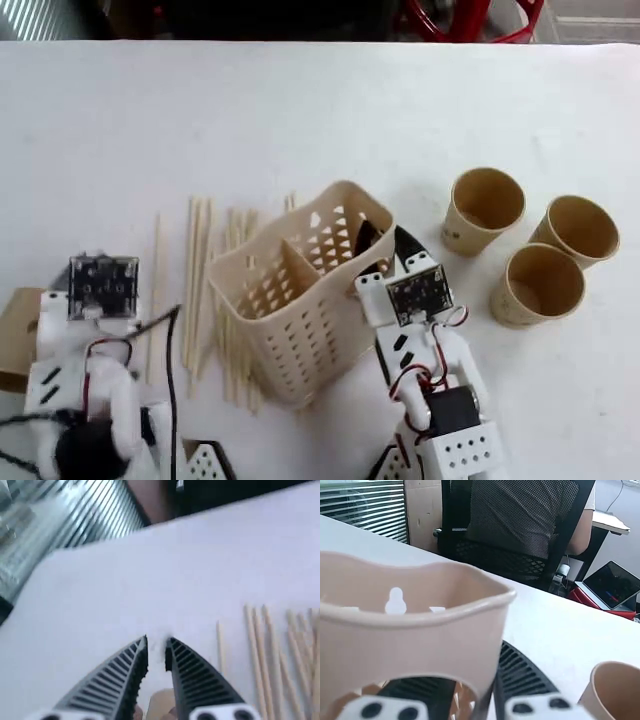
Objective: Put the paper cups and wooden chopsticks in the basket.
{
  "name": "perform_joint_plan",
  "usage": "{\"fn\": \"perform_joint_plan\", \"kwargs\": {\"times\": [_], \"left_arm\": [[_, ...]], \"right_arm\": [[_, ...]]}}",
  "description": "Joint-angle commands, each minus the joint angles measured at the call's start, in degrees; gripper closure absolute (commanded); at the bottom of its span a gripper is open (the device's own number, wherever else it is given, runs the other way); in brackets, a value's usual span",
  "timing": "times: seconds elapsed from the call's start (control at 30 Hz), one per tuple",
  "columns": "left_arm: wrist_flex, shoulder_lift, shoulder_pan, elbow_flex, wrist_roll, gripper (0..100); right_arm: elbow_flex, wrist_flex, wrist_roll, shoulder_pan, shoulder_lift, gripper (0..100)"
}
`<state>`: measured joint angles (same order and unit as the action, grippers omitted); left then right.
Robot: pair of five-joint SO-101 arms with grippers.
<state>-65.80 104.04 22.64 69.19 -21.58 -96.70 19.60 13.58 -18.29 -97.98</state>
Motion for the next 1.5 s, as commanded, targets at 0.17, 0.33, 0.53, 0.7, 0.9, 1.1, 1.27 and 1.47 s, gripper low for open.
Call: {"fn": "perform_joint_plan", "kwargs": {"times": [0.17,0.33,0.53,0.7,0.9,1.1,1.27,1.47], "left_arm": [[-0.9,-12.5,-27.0,-25.1,9.3,92],[-2.8,-16.7,-40.7,-25.4,9.1,92],[-2.7,-21.1,-44.4,-23.6,2.6,85],[-2.4,-27.4,-44.2,-27.2,2.5,70],[-3.2,-42.8,-41.0,-32.0,2.5,71],[-7.6,-54.0,-37.5,-41.0,2.5,71],[-12.6,-58.8,-37.6,-44.3,-0.7,71],[-12.0,-64.7,-37.5,-44.2,-1.2,71]], "right_arm": [[-0.4,-0.2,-0.1,0.3,0.7,98.1],[-0.4,-0.5,0.2,0.4,0.7,98.1],[-0.4,0.0,0.2,0.4,0.7,98.1],[-0.4,0.0,0.3,0.3,0.7,98.1],[-0.4,-0.5,2.3,-0.1,0.7,98.1],[-0.4,0.0,3.8,-3.1,0.7,98.1],[-0.4,-0.3,3.8,-3.2,0.7,98.1],[-0.4,-0.6,5.4,-3.2,0.7,98.1]]}}
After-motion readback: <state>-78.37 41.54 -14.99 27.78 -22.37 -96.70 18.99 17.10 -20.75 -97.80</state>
